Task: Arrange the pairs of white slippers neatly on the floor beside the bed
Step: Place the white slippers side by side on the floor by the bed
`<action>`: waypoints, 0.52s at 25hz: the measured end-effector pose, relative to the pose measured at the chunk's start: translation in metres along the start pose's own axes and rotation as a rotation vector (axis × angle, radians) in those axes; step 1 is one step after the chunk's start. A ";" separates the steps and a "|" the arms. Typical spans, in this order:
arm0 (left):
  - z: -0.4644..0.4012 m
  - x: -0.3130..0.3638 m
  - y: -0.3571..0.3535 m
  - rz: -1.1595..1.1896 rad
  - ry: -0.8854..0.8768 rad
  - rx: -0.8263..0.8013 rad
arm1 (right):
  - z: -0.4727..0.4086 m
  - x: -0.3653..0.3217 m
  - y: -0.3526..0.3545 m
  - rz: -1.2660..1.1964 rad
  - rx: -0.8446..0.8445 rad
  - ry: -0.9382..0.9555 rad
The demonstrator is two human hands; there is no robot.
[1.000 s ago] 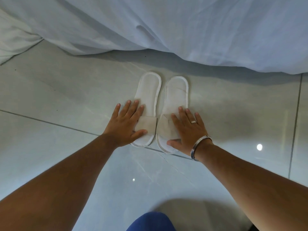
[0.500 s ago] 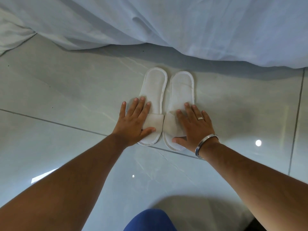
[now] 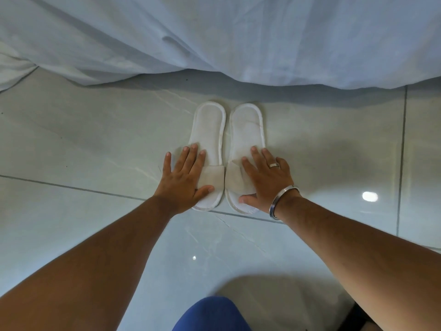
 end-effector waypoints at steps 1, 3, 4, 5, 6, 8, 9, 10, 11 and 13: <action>0.002 0.001 -0.001 0.003 0.000 0.000 | 0.001 -0.001 -0.001 0.001 0.007 0.005; 0.006 0.002 -0.003 0.002 -0.001 0.010 | 0.002 -0.003 -0.003 0.006 0.018 0.013; 0.006 0.001 -0.003 -0.004 -0.003 0.009 | 0.003 -0.005 -0.003 0.010 0.022 0.015; 0.006 0.000 -0.003 -0.013 -0.008 0.005 | 0.004 -0.006 -0.003 0.012 0.024 0.016; 0.006 -0.001 -0.003 -0.025 -0.013 0.002 | 0.005 -0.007 -0.003 0.011 0.021 0.016; 0.006 -0.002 -0.004 -0.046 -0.015 -0.003 | 0.006 -0.009 -0.004 0.004 0.010 0.013; 0.005 -0.003 -0.004 -0.049 -0.017 -0.006 | 0.007 -0.009 -0.004 0.002 0.010 0.010; 0.004 -0.003 -0.005 -0.047 -0.019 -0.008 | 0.007 -0.009 -0.005 0.004 0.013 0.008; 0.004 -0.004 -0.005 -0.043 -0.021 -0.008 | 0.008 -0.009 -0.006 0.007 0.018 0.007; 0.003 -0.005 -0.003 -0.037 -0.026 -0.013 | 0.008 -0.008 -0.006 0.005 0.018 0.008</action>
Point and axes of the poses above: each hand's wrist, its own z-axis away from the middle knuckle, its own y-axis out of the back of the hand, x = y × z, the point moved 1 cm from there along -z, towards the middle knuckle, and after that the axes turned 1 degree about y, right-handed, at the moved point
